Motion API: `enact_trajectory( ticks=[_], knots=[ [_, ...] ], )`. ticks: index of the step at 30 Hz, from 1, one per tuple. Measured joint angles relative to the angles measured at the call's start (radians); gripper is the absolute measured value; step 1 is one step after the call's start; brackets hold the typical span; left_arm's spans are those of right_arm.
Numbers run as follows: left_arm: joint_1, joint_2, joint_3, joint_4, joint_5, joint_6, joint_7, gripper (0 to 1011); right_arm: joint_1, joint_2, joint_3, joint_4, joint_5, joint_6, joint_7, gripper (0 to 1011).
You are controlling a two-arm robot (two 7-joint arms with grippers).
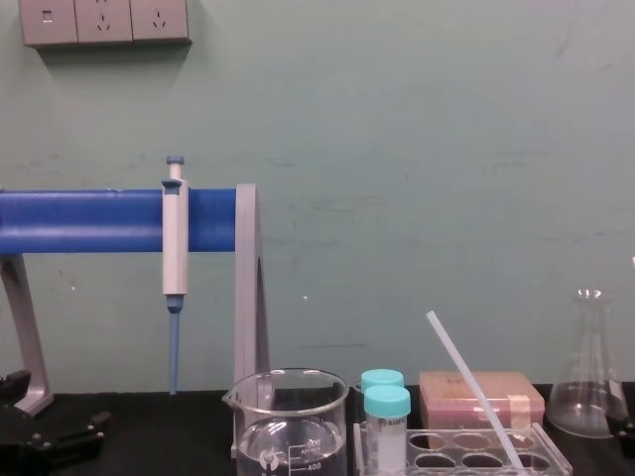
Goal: Pick up the stirring rod with one hand, then place it down.
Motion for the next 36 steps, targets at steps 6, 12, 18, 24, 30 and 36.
enact_trajectory(
  ticks=[6, 12, 18, 24, 30, 36],
  knots=[
    [0.0, 0.0, 0.0, 0.0, 0.0, 0.0, 0.0, 1000, 0.0, 0.0, 0.0, 0.0, 0.0, 0.0, 0.0, 1003],
    [0.0, 0.0, 0.0, 0.0, 0.0, 0.0, 0.0, 1000, 0.0, 0.0, 0.0, 0.0, 0.0, 0.0, 0.0, 1003],
    [0.0, 0.0, 0.0, 0.0, 0.0, 0.0, 0.0, 1000, 0.0, 0.0, 0.0, 0.0, 0.0, 0.0, 0.0, 1003],
    [0.0, 0.0, 0.0, 0.0, 0.0, 0.0, 0.0, 1000, 0.0, 0.0, 0.0, 0.0, 0.0, 0.0, 0.0, 1003],
    [0.0, 0.0, 0.0, 0.0, 0.0, 0.0, 0.0, 1000, 0.0, 0.0, 0.0, 0.0, 0.0, 0.0, 0.0, 1003],
    [0.0, 0.0, 0.0, 0.0, 0.0, 0.0, 0.0, 1000, 0.0, 0.0, 0.0, 0.0, 0.0, 0.0, 0.0, 1003]
  ],
)
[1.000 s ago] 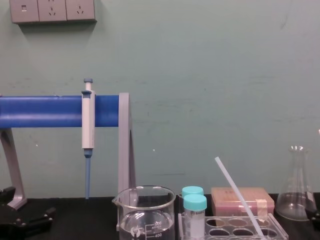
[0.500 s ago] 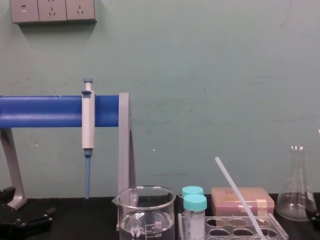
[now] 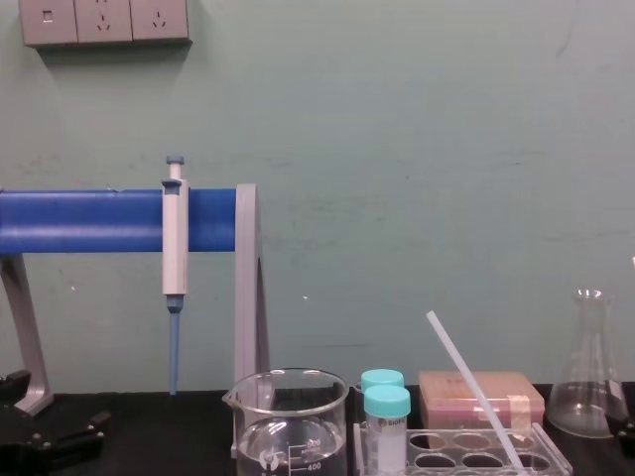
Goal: Pick up the stirring rod with one hand, then place it down.
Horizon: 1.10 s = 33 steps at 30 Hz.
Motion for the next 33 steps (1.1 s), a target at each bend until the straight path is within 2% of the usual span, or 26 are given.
enact_trajectory(
  ticks=[27, 33],
  knots=[
    [0.0, 0.0, 0.0, 0.0, 0.0, 0.0, 0.0, 1000, 0.0, 0.0, 0.0, 0.0, 0.0, 0.0, 0.0, 1003],
    [0.0, 0.0, 0.0, 0.0, 0.0, 0.0, 0.0, 1000, -0.009, 0.011, 0.021, -0.019, -0.012, -0.065, 0.026, 1003]
  ],
)
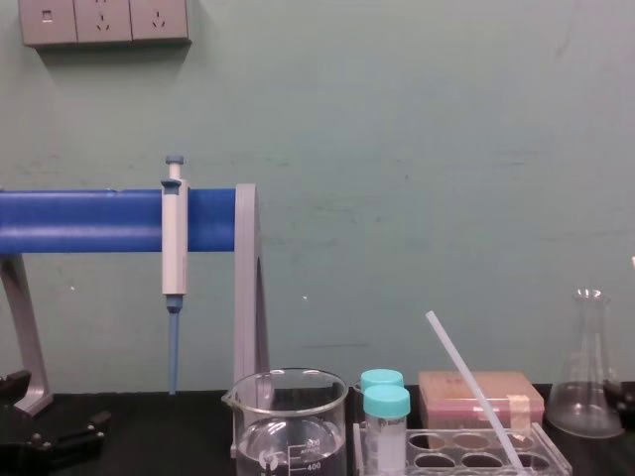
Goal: Pick up the stirring rod with one hand, then place it down.
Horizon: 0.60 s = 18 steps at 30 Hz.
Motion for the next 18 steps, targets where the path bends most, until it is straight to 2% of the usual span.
enact_trajectory(
  ticks=[5, 8, 9, 11, 18],
  knots=[
    [0.0, 0.0, 0.0, 0.0, 0.0, 0.0, 0.0, 1000, 0.006, 0.009, 0.006, -0.014, -0.001, -0.054, 0.056, 1003],
    [0.0, 0.0, 0.0, 0.0, 0.0, 0.0, 0.0, 1000, 0.026, 0.011, 0.005, -0.015, 0.006, -0.09, 0.119, 1003],
    [0.0, 0.0, 0.0, 0.0, 0.0, 0.0, 0.0, 1000, 0.026, 0.011, 0.005, -0.015, 0.006, -0.09, 0.119, 1003],
    [0.0, 0.0, 0.0, 0.0, 0.0, 0.0, 0.0, 1000, 0.044, 0.009, 0.002, -0.005, 0.016, -0.105, 0.161, 1003],
    [0.0, 0.0, 0.0, 0.0, 0.0, 0.0, 0.0, 1000, 0.107, -0.017, -0.003, 0.057, 0.091, -0.131, 0.316, 1003]
  ],
)
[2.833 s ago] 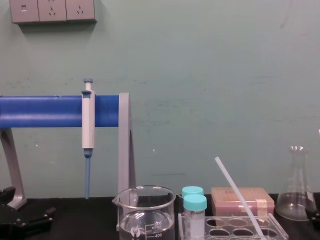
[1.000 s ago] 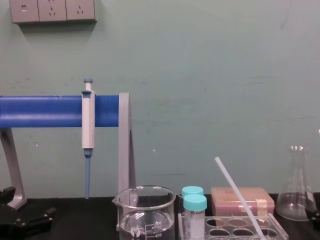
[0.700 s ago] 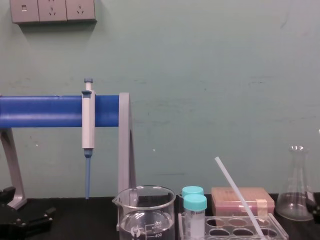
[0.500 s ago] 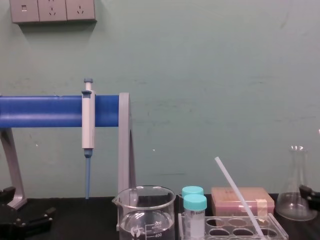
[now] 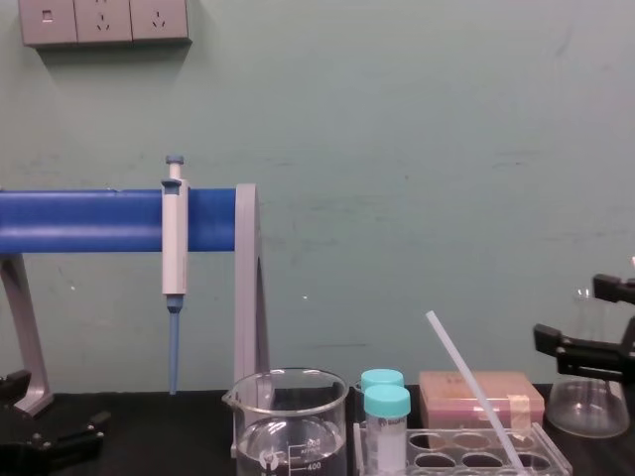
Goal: Pick up the stirring rod with one hand, then place it down.
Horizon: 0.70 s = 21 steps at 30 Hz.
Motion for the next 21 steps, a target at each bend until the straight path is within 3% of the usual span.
enact_trajectory(
  ticks=[10, 21],
  knots=[
    [0.0, 0.0, 0.0, 0.0, 0.0, 0.0, 0.0, 1000, 0.095, -0.057, -0.007, 0.121, 0.12, 0.014, 0.215, 1003],
    [0.0, 0.0, 0.0, 0.0, 0.0, 0.0, 0.0, 1000, 0.184, -0.127, -0.008, 0.262, 0.197, 0.076, 0.373, 1003]
  ],
)
